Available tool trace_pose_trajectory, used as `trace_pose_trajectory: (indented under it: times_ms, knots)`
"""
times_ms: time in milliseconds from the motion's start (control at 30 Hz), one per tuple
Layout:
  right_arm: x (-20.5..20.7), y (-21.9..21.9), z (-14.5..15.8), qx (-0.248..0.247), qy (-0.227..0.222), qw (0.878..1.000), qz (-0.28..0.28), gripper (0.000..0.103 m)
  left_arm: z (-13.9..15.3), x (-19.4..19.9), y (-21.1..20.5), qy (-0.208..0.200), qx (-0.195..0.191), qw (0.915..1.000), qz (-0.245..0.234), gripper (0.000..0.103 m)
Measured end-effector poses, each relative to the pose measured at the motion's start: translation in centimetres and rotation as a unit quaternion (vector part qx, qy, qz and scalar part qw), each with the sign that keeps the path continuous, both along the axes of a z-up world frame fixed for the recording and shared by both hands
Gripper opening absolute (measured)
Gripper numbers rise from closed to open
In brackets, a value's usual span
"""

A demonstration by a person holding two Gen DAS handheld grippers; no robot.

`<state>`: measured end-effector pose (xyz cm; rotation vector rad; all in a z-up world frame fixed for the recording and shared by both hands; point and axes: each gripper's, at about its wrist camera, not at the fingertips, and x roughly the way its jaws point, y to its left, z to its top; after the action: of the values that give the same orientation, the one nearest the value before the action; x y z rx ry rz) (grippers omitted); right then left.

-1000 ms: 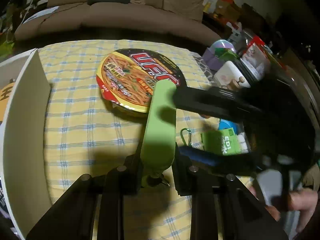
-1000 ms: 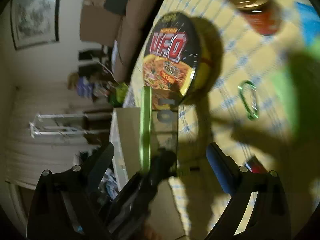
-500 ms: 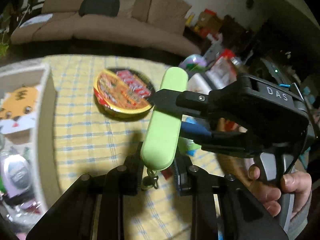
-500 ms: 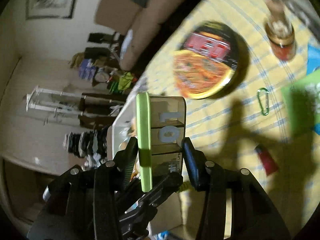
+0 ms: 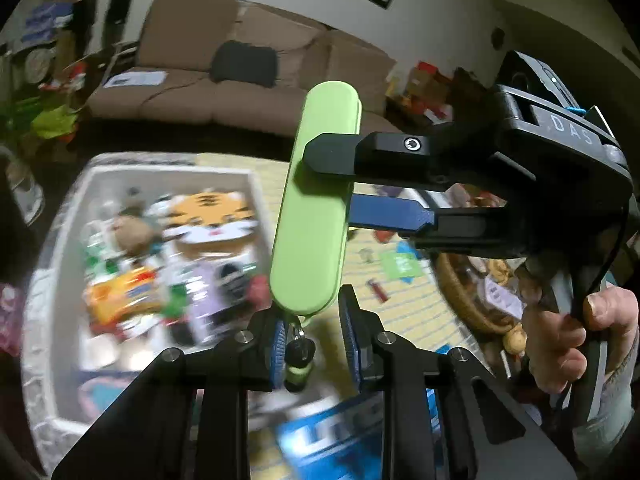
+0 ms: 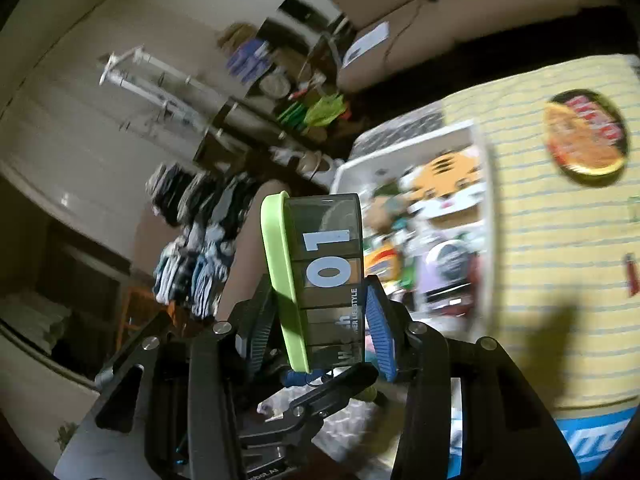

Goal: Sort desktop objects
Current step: 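Lift the green-lidded box with the left tool and carry it over the bin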

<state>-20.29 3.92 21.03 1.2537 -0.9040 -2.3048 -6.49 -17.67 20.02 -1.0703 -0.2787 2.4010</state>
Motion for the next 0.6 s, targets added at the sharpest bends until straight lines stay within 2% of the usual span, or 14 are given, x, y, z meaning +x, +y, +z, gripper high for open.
trace_pose_trajectory:
  times_ms: [167,300,500,600]
  knots:
    - [-4.1,-6.6,-3.9,-0.001,-0.03,0.999,0.015,0.041,-2.6,-0.8,-7.4,-0.026,-0.003,0.9995,0.018,0.023]
    - [-7.5,-9.4,-8.3,0.004,-0.056,0.998,0.014,0.041,-6.4,-3.2,-11.5,-0.052,-0.005,0.9983,0.028,0.023]
    - [-13.3,-11.2,-13.0,0.024,-0.084,0.996,-0.002,0.041,-10.3,-8.0,-14.1,-0.074,0.004,0.9968,0.031,0.022]
    - [-16.3,-11.7,-14.6,0.049,-0.094,0.994,-0.01,0.04,-11.5,-10.3,-14.9,-0.08,-0.001,0.9963,0.031,0.022]
